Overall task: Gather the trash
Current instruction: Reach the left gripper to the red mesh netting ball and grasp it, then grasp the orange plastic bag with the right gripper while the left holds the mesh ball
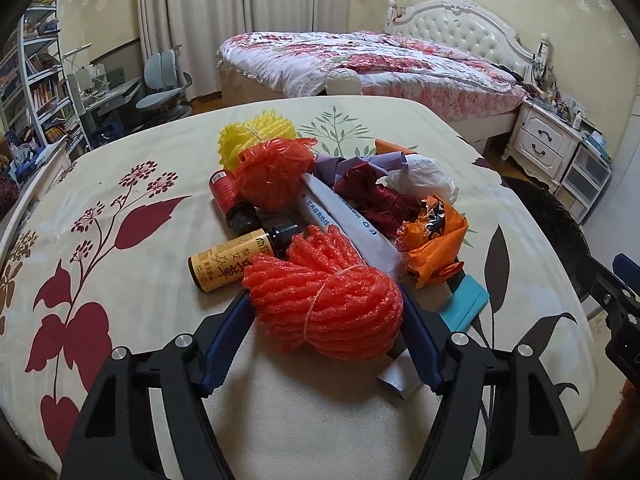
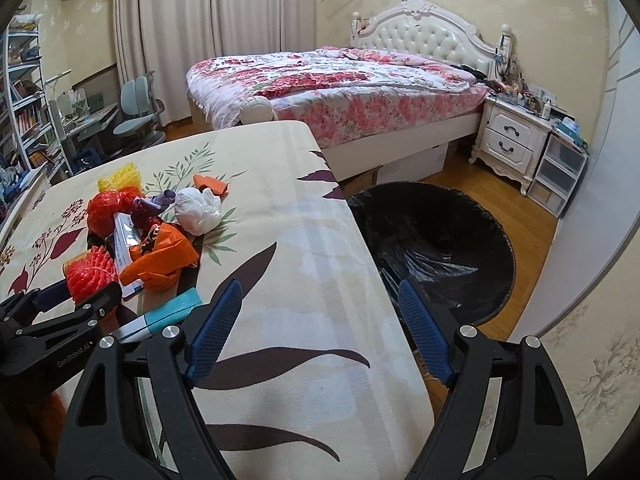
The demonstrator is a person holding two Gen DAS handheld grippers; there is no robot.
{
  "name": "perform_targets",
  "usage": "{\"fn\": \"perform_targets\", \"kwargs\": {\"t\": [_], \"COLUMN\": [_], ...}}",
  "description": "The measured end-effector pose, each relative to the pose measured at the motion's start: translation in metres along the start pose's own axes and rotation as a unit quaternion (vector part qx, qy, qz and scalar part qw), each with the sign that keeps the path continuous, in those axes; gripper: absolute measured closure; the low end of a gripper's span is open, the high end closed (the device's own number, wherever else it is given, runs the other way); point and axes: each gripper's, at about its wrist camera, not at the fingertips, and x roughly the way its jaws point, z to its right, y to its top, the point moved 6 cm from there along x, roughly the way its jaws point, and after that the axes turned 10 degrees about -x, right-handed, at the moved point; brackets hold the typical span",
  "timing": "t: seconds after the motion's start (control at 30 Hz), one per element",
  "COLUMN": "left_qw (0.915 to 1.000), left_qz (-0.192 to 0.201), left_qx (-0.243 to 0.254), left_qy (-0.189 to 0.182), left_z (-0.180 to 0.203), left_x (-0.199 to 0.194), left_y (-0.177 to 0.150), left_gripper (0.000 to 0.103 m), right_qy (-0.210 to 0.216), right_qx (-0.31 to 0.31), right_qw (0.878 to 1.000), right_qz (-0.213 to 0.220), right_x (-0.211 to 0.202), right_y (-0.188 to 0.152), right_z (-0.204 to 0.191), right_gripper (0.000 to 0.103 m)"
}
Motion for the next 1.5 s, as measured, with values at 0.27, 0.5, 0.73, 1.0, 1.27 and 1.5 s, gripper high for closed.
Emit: {"fn": "perform_targets", "kwargs": {"t": [0.27, 0.5, 0.73, 1.0, 1.27, 1.5], "left_qw": [0.9995, 0.9986, 0.9969, 0.9960, 0.9970, 0.9976], "left_qz": [0.030, 0.046, 0.043, 0.045, 0.041, 0.052], "left_qx": [0.011, -0.003, -0.032, -0.044, -0.039, -0.030], "left_qy": [0.001, 0.026, 0.058, 0.064, 0.053, 0.035], "left_z": [-0.007, -0.039, -0.084, -0.105, -0.098, -0.076], "left_x": [-0.020, -0.033, -0.027, -0.023, -0.021, -0.029], "left_y": [0.003, 0.013, 0.016, 0.018, 0.016, 0.021], "left_gripper": [0.039, 0.039, 0.039, 0.039, 0.039, 0.039], "right_qy": [0.015, 0.052, 0.078, 0.082, 0.118, 0.092], "right_qx": [-0.014, -0.036, -0.069, -0.070, -0.053, -0.058], "right_qw": [1.000, 0.998, 0.994, 0.994, 0.991, 0.994], "right_qz": [0.003, 0.008, 0.009, -0.030, -0.044, -0.017], "right_x": [-0.003, 0.000, 0.013, 0.042, 0.043, 0.025], "right_y": [0.006, 0.020, 0.035, 0.030, 0.022, 0.025], "right_z": [-0.017, -0.052, -0.096, -0.110, -0.114, -0.095], "right_gripper": [0.024, 0.024, 0.024, 0.025, 0.064, 0.065]}}
